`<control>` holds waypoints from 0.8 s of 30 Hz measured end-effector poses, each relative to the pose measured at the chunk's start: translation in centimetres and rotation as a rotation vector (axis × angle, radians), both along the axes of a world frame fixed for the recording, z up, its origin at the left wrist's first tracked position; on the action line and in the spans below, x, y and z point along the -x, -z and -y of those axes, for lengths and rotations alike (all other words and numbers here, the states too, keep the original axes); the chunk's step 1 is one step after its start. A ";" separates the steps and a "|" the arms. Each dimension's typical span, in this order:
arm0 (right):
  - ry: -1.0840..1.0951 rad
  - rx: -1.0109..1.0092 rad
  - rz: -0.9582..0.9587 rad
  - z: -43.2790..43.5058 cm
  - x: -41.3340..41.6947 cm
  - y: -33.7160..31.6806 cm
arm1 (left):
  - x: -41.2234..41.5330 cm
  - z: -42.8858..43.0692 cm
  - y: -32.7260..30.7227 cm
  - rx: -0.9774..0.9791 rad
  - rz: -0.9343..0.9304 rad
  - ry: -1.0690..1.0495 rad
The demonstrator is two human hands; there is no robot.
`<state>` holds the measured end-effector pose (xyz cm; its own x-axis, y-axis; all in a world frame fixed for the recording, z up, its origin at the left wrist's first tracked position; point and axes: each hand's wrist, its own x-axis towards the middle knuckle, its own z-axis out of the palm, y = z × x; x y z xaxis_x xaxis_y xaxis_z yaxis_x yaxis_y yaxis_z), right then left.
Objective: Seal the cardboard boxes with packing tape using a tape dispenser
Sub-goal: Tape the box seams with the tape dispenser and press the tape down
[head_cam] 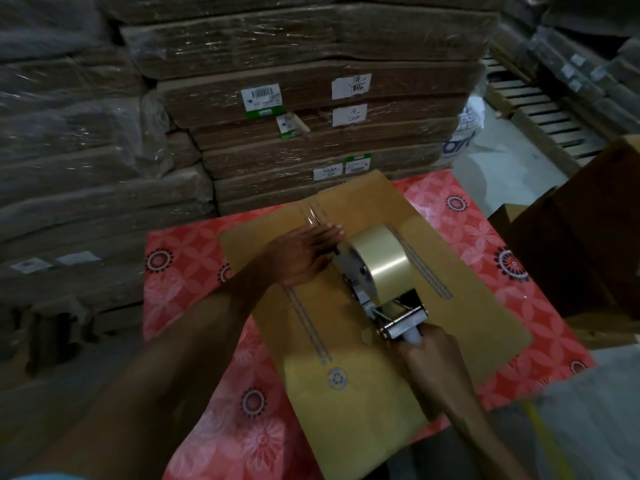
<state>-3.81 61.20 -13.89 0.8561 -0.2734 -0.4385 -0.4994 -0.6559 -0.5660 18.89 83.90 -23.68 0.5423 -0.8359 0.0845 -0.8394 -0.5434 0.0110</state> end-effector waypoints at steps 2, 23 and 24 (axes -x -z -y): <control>-0.029 0.061 -0.051 0.4 1.1 0.0 | 0.2 0.1 -0.3 0.007 -0.046 -0.044; 0.063 0.002 -0.010 0.5 -1.2 1.2 | 4.9 2.1 -0.3 -0.098 0.050 -0.007; 0.072 -0.011 0.005 0.3 -1.7 1.2 | 4.2 2.0 -0.4 -0.100 0.063 -0.001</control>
